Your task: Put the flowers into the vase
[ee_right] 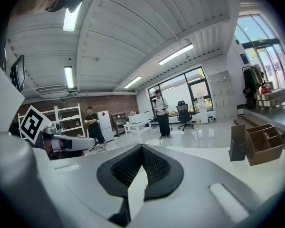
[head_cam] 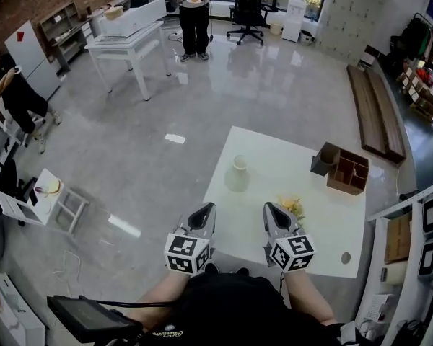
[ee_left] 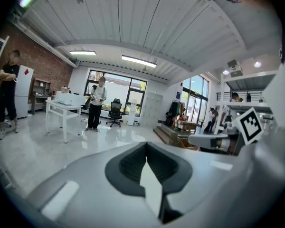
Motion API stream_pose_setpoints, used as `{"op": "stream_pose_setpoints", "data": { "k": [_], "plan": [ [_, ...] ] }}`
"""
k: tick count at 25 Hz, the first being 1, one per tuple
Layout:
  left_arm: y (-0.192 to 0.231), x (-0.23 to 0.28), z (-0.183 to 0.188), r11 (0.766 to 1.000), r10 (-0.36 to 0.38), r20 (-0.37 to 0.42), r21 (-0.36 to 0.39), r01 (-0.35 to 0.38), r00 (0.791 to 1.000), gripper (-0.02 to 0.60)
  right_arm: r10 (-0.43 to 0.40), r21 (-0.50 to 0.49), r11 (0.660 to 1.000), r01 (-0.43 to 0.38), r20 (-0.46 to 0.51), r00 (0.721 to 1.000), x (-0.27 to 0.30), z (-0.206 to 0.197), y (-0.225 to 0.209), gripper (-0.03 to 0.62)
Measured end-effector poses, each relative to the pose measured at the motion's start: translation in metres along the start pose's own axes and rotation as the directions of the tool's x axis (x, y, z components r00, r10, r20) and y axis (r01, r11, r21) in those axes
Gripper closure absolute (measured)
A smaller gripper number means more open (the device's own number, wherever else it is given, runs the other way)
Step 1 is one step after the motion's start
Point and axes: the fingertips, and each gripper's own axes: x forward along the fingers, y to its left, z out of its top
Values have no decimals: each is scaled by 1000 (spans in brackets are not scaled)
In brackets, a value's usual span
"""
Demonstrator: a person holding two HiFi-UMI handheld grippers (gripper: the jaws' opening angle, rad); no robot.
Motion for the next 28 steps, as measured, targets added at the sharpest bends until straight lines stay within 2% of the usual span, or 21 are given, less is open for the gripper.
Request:
{"op": "stream_pose_setpoints", "data": {
  "k": [9, 16, 19, 21, 22, 23, 24, 26, 28],
  "plan": [
    [-37, 40, 0, 990, -131, -19, 44, 132, 991, 575, -117, 26, 993, 116, 35, 992, -23, -1, -42, 595],
    [-54, 56, -21, 981, -191, -101, 27, 195, 976, 575, -198, 77, 977, 199, -24, 980, -42, -25, -61, 595],
    [-59, 60, -29, 977, -209, -124, 18, 213, 970, 575, -220, 57, 973, 225, -94, 971, -43, -42, -73, 594],
    [-60, 62, -34, 976, -212, -133, 12, 215, 968, 575, -192, 34, 978, 205, -231, 954, -44, -69, -87, 594],
    [-59, 62, -36, 977, -211, -136, 8, 214, 968, 575, -158, 29, 984, 176, -320, 934, -45, -88, -93, 591],
    [-58, 62, -38, 977, -209, -139, 4, 212, 968, 575, -118, 28, 989, 142, -413, 903, -47, -107, -99, 477],
    [-57, 62, -39, 978, -207, -142, 0, 209, 968, 575, -85, 30, 993, 115, -502, 861, -50, -127, -104, 399],
    [-54, 61, -42, 979, -202, -147, -6, 203, 968, 575, -53, 33, 995, 97, -642, 765, -58, -163, -118, 363],
    [-51, 60, -44, 981, -195, -148, -10, 196, 969, 575, -33, 57, 992, 109, -728, 685, -64, -191, -134, 347]
  ]
}}
